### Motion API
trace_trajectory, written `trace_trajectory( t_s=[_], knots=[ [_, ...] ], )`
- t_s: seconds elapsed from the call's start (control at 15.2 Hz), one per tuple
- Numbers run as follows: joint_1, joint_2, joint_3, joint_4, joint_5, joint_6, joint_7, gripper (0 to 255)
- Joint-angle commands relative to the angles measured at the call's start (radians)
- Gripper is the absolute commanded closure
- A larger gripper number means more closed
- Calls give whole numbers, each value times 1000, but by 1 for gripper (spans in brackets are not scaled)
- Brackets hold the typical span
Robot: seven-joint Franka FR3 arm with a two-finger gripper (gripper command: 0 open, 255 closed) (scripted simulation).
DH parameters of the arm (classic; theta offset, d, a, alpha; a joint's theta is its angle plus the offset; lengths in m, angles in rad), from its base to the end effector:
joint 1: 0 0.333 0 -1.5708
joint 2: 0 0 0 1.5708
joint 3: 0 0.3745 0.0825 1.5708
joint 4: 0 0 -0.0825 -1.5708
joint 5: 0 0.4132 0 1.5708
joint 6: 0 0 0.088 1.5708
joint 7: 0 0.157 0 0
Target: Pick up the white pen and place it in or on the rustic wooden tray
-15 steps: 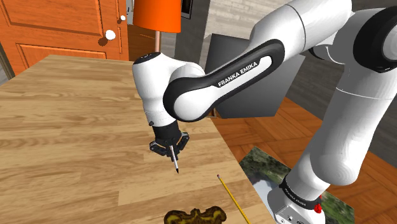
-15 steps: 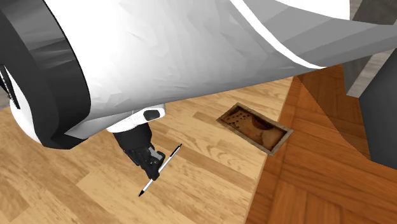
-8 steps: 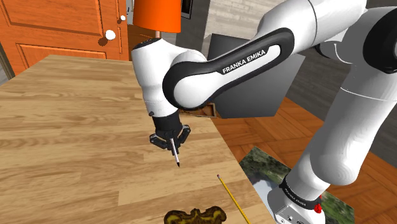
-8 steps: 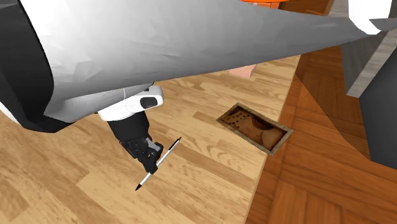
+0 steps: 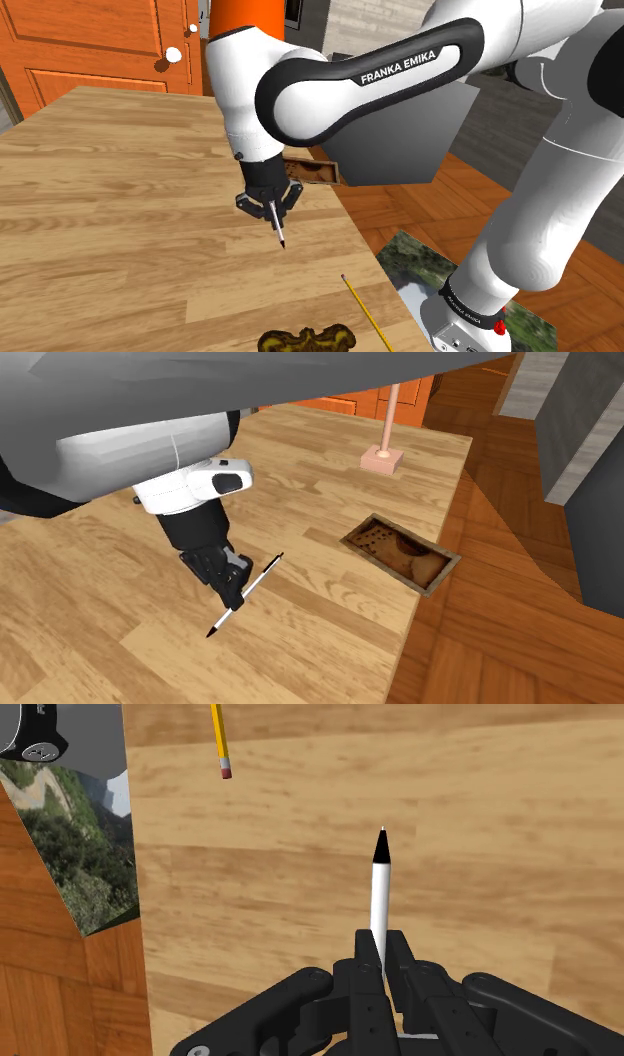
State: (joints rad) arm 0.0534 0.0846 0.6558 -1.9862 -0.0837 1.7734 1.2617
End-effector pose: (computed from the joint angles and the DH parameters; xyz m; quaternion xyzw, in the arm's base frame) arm 0.4303 0.3479 0.4070 0.9571 -0.2539 -0.0653 0.1235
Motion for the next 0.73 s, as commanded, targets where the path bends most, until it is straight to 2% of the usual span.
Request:
trace_trajectory(
  t_s=[0.0,0.53,0.66],
  knots=[
    [-1,-12,1,18,8,-27,-5,255],
    [-4,-41,0,87,25,-119,-22,255],
    [-32,-61,-24,71,23,-116,-74,255]
  ],
)
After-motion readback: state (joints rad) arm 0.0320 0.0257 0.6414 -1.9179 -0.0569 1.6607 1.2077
